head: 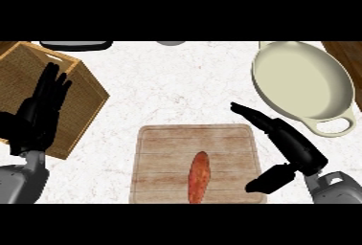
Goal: Pick the sweet potato from the cutting board and place it in the pot
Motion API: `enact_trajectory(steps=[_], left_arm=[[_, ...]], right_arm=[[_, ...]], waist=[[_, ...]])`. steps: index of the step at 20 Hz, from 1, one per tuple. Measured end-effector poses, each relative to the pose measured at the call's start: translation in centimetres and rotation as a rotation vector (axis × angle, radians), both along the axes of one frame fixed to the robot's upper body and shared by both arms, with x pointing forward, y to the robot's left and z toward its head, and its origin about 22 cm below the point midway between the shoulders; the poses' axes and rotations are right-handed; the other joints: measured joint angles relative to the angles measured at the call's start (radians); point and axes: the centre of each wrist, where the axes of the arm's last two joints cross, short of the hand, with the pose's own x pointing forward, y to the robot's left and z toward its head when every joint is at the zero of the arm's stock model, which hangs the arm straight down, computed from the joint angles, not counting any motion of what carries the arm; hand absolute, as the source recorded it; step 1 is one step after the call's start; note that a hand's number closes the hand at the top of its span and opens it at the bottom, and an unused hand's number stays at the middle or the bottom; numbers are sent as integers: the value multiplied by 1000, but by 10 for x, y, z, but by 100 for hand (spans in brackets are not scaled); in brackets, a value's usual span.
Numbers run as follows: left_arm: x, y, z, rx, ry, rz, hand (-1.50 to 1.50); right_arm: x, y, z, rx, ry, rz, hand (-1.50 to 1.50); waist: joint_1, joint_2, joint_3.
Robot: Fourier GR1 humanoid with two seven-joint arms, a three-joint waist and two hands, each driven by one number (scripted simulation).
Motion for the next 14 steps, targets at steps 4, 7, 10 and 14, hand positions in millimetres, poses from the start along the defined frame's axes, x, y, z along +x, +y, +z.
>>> enact_trajectory(steps=[4, 7, 10, 14], left_arm=[[2, 1, 2, 1, 1, -12, 0], [2, 2, 0, -5, -5, -13, 0], [-5, 7, -1, -7, -4, -8, 0], [0, 5, -2, -7, -13, -4, 0]], right_arm=[[-7, 29, 18, -177, 81, 64, -150], [-15, 52, 24, -261, 140, 94, -150], [-24, 70, 31, -308, 185, 108, -150], [-24, 86, 25, -326, 211, 106, -150]], waist=[[3, 0, 0], [4, 1, 1], [5, 2, 2], [4, 3, 4]])
